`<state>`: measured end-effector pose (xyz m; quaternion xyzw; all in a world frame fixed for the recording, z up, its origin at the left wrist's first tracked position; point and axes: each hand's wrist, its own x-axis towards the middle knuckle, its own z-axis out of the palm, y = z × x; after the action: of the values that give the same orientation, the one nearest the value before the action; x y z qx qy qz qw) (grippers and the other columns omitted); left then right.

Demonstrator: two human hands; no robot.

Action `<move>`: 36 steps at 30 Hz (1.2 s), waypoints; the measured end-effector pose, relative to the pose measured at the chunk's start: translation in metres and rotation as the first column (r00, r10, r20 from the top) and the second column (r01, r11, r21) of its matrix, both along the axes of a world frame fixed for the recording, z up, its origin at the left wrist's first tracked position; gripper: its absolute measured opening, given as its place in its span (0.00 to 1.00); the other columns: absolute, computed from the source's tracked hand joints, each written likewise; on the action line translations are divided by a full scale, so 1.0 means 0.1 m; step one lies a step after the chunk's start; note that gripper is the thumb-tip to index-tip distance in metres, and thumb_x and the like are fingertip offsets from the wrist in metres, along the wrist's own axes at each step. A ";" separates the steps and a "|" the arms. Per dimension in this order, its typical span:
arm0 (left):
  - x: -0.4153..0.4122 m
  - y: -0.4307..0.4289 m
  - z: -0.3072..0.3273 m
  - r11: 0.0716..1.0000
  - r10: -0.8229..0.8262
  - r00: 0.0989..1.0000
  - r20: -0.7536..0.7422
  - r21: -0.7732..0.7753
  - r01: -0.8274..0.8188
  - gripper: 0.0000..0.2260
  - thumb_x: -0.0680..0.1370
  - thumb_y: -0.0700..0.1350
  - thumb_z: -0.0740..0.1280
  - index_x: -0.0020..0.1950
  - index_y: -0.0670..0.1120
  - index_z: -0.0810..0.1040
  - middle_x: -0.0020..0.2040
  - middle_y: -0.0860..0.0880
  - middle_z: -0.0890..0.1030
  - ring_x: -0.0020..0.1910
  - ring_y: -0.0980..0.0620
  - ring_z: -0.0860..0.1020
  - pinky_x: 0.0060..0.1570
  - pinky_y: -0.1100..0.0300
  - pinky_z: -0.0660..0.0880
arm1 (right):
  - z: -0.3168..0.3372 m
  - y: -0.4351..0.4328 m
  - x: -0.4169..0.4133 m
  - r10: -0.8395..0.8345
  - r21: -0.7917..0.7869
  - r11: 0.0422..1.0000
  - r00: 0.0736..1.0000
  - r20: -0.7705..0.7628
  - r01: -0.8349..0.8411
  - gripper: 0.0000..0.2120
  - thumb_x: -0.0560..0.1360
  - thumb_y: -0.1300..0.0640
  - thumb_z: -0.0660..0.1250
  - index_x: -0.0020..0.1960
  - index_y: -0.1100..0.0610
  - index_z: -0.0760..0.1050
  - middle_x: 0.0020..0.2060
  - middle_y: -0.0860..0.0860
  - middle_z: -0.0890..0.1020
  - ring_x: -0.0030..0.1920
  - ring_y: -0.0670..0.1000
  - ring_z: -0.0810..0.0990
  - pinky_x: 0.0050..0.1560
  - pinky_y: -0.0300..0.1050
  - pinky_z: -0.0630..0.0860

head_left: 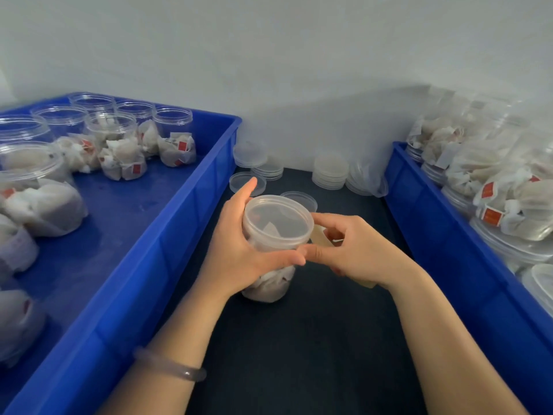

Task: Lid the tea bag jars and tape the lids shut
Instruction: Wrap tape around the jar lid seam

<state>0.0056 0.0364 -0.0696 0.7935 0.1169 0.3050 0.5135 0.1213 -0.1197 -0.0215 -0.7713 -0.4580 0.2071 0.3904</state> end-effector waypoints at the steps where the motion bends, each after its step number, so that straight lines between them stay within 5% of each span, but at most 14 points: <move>1: 0.00 0.01 0.00 0.999 0.001 1.000 0.022 0.039 -0.001 0.51 0.52 0.65 0.78 0.72 0.58 0.62 0.64 0.61 0.72 0.63 0.66 0.70 0.56 0.72 0.70 | 0.01 -0.03 0.02 0.058 -0.020 0.998 0.998 -0.035 -0.058 0.23 0.68 0.46 0.75 0.58 0.29 0.73 0.42 0.52 0.82 0.34 0.43 0.76 0.35 0.37 0.74; 3: -0.02 0.06 0.02 0.998 -0.037 0.999 0.039 0.047 0.035 0.44 0.56 0.61 0.80 0.68 0.56 0.67 0.60 0.64 0.75 0.60 0.67 0.72 0.54 0.73 0.71 | 0.00 -0.08 0.06 0.134 -0.058 0.988 0.985 -0.110 -0.141 0.29 0.71 0.58 0.75 0.61 0.31 0.70 0.49 0.39 0.82 0.48 0.41 0.81 0.42 0.32 0.76; 5: -0.04 0.10 0.03 0.997 -0.080 0.996 0.039 0.005 0.080 0.38 0.57 0.56 0.78 0.65 0.58 0.68 0.57 0.68 0.75 0.59 0.67 0.73 0.51 0.74 0.72 | -0.02 -0.08 0.07 0.100 -0.058 0.993 0.991 -0.087 -0.106 0.27 0.72 0.58 0.73 0.60 0.30 0.69 0.49 0.35 0.81 0.48 0.38 0.80 0.40 0.31 0.74; 8: -0.06 0.12 0.10 0.995 -0.104 0.994 -0.046 -0.009 0.103 0.39 0.54 0.59 0.77 0.63 0.61 0.68 0.56 0.67 0.76 0.58 0.67 0.73 0.51 0.72 0.73 | -0.02 -0.03 0.04 0.025 -0.024 0.999 0.997 0.072 -0.024 0.20 0.74 0.50 0.70 0.57 0.27 0.69 0.46 0.37 0.81 0.38 0.39 0.77 0.39 0.35 0.73; 12: -0.08 0.19 0.31 0.983 -0.106 0.961 -0.257 0.121 0.141 0.43 0.55 0.59 0.78 0.67 0.58 0.65 0.58 0.62 0.73 0.58 0.64 0.72 0.52 0.69 0.70 | -0.05 0.03 0.02 -0.062 -0.005 0.998 0.981 0.184 0.064 0.16 0.73 0.44 0.68 0.58 0.31 0.72 0.55 0.43 0.81 0.53 0.48 0.78 0.57 0.47 0.76; 15: 0.03 0.12 0.59 0.919 0.023 0.860 -0.509 0.350 0.183 0.48 0.56 0.61 0.79 0.71 0.55 0.62 0.58 0.59 0.65 0.60 0.58 0.65 0.51 0.63 0.66 | -0.07 0.06 0.00 -0.120 -0.032 0.991 0.976 0.179 0.127 0.22 0.71 0.40 0.68 0.64 0.36 0.71 0.57 0.49 0.80 0.55 0.50 0.78 0.55 0.47 0.76; 18: 0.23 -0.05 0.83 0.785 0.198 0.724 -0.661 0.549 0.287 0.55 0.54 0.68 0.76 0.76 0.57 0.54 0.66 0.53 0.64 0.69 0.47 0.60 0.58 0.50 0.69 | -0.06 0.06 -0.01 -0.142 -0.067 0.986 0.980 0.141 0.153 0.31 0.70 0.41 0.69 0.72 0.39 0.64 0.51 0.47 0.77 0.50 0.45 0.76 0.50 0.41 0.73; 21: 0.38 -0.14 0.96 0.767 0.199 0.634 -0.748 0.521 0.374 0.44 0.57 0.66 0.77 0.70 0.63 0.63 0.58 0.52 0.65 0.63 0.46 0.65 0.53 0.49 0.74 | 0.03 0.01 -0.02 -0.100 -0.064 0.992 0.981 0.163 0.112 0.25 0.71 0.48 0.70 0.66 0.39 0.71 0.34 0.49 0.74 0.34 0.48 0.70 0.39 0.49 0.71; 23: 0.42 -0.13 1.02 0.771 0.163 0.613 -0.773 0.487 0.410 0.36 0.60 0.60 0.79 0.64 0.60 0.68 0.55 0.52 0.67 0.54 0.50 0.71 0.46 0.54 0.75 | 0.09 0.00 -0.05 -0.028 -0.073 0.997 0.991 0.129 0.038 0.18 0.69 0.53 0.72 0.57 0.41 0.76 0.36 0.54 0.77 0.36 0.56 0.73 0.40 0.56 0.74; 26: 0.47 -0.14 1.00 0.790 0.138 0.611 -0.780 0.458 0.407 0.27 0.65 0.49 0.77 0.59 0.57 0.68 0.50 0.53 0.69 0.48 0.51 0.71 0.38 0.57 0.69 | 0.07 0.03 -0.09 -0.041 -0.160 0.985 0.987 0.154 0.066 0.28 0.67 0.54 0.75 0.64 0.46 0.68 0.40 0.50 0.77 0.39 0.48 0.76 0.41 0.47 0.76; 30: 0.48 -0.25 0.83 0.738 0.261 0.665 -0.700 0.589 0.330 0.23 0.66 0.45 0.69 0.58 0.55 0.66 0.52 0.51 0.66 0.58 0.44 0.64 0.54 0.46 0.64 | -0.01 0.14 -0.15 -0.114 -0.209 0.967 0.982 0.149 0.144 0.34 0.71 0.60 0.69 0.70 0.51 0.55 0.42 0.49 0.75 0.37 0.47 0.75 0.32 0.39 0.69; 33: 0.45 -0.21 0.76 0.757 0.263 0.730 -0.631 0.603 0.249 0.16 0.69 0.45 0.66 0.53 0.56 0.66 0.50 0.52 0.68 0.52 0.48 0.63 0.49 0.48 0.61 | -0.05 0.24 -0.22 -0.133 -0.225 0.957 0.966 0.221 0.184 0.39 0.73 0.62 0.66 0.76 0.54 0.47 0.38 0.49 0.75 0.36 0.46 0.75 0.31 0.38 0.66; 36: 0.44 -0.19 0.71 0.792 0.264 0.789 -0.555 0.592 0.151 0.11 0.70 0.45 0.65 0.49 0.56 0.69 0.50 0.54 0.71 0.52 0.49 0.65 0.46 0.50 0.59 | -0.08 0.29 -0.26 -0.151 -0.258 0.935 0.931 0.333 0.244 0.33 0.75 0.61 0.64 0.75 0.57 0.51 0.37 0.50 0.74 0.33 0.47 0.72 0.29 0.41 0.65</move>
<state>0.0500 0.0170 0.0017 0.9656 0.1975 0.0684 0.1544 0.0955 -0.0906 -0.0291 -0.8861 -0.3963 0.1097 0.2140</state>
